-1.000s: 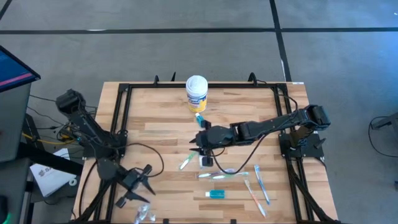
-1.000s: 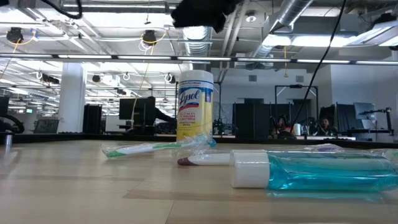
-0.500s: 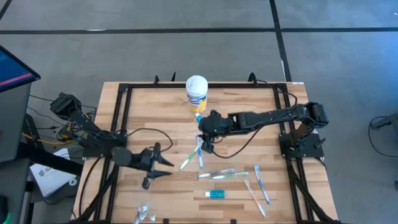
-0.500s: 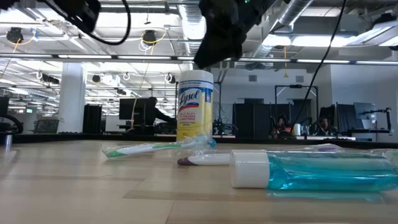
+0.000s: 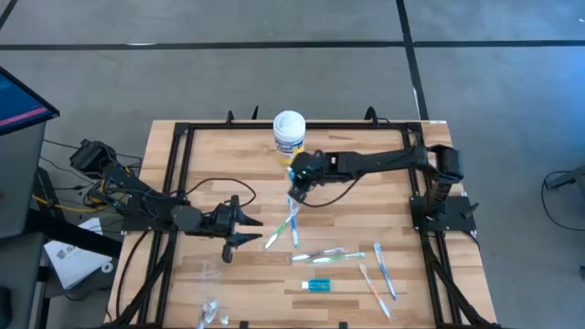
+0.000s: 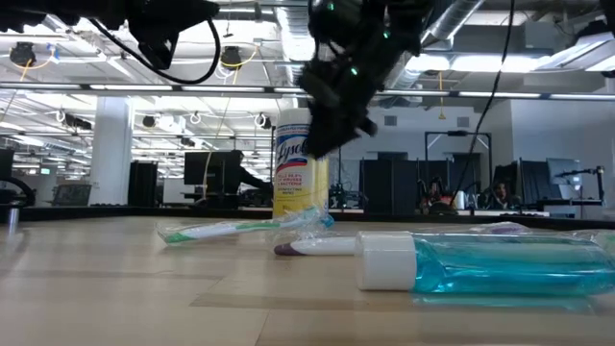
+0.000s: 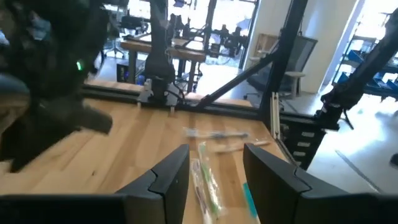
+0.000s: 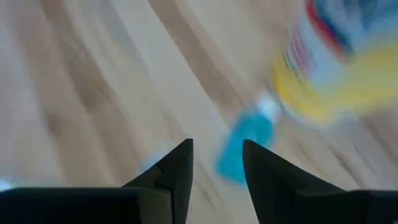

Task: Pick & Place toothbrushing station
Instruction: Put the top blue mouthwash into the transparent organizer

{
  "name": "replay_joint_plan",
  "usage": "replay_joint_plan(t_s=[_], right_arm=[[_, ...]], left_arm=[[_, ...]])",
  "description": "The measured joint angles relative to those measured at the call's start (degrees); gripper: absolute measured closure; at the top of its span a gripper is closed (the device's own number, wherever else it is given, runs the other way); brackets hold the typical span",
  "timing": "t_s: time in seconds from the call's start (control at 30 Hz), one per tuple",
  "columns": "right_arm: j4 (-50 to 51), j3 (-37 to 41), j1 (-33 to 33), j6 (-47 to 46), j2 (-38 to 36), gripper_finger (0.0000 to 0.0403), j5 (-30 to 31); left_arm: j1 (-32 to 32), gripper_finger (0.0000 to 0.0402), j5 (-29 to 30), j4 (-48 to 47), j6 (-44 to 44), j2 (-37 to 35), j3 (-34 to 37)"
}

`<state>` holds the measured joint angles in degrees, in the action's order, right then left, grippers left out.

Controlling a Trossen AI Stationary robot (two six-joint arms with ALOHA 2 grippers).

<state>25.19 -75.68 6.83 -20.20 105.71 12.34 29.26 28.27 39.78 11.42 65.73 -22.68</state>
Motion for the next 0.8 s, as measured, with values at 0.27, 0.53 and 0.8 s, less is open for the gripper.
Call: replay_joint_plan(t_s=[0.27,0.53,0.8], right_arm=[[-0.89,0.0,2.96,-2.23,5.79,0.0274,-0.46],[-3.05,-0.02,3.11,-2.37,7.15,0.0274,-2.19],[-5.14,-0.12,3.26,-2.39,8.6,0.0257,-2.2]], left_arm=[[-0.38,0.0257,-0.26,0.46,-0.06,0.0,-0.02],[-0.52,0.0257,-0.36,0.21,-0.04,0.0,-0.02],[-0.52,0.0257,-0.46,0.16,-0.04,0.0,-0.02]])
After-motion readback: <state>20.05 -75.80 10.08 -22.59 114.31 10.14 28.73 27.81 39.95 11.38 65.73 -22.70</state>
